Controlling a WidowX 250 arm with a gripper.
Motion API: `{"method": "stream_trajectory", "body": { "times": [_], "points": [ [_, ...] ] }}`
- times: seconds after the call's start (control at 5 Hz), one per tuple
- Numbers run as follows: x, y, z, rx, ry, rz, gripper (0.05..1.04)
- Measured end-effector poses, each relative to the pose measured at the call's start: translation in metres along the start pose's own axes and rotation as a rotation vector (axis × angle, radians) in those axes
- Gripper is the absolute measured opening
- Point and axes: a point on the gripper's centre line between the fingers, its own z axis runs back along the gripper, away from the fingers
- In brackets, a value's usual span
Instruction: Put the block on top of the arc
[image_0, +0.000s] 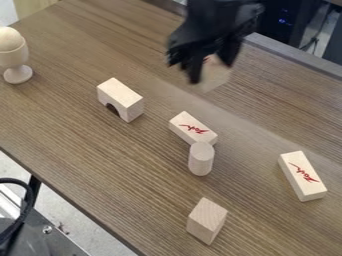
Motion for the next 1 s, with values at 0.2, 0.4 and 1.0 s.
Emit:
{"method": "stream_trajectory", "body": {
  "times": [0.2,0.4,1.0],
  "points": [
    [0.009,0.019,-0.015,0.065,0.01,0.089,0.564],
    [0.018,0.04,-0.03,0.112,0.034,0.163,0.564],
    [0.058,0.063,-0.048,0.138,0.042,0.242,0.564]
  ]
}}
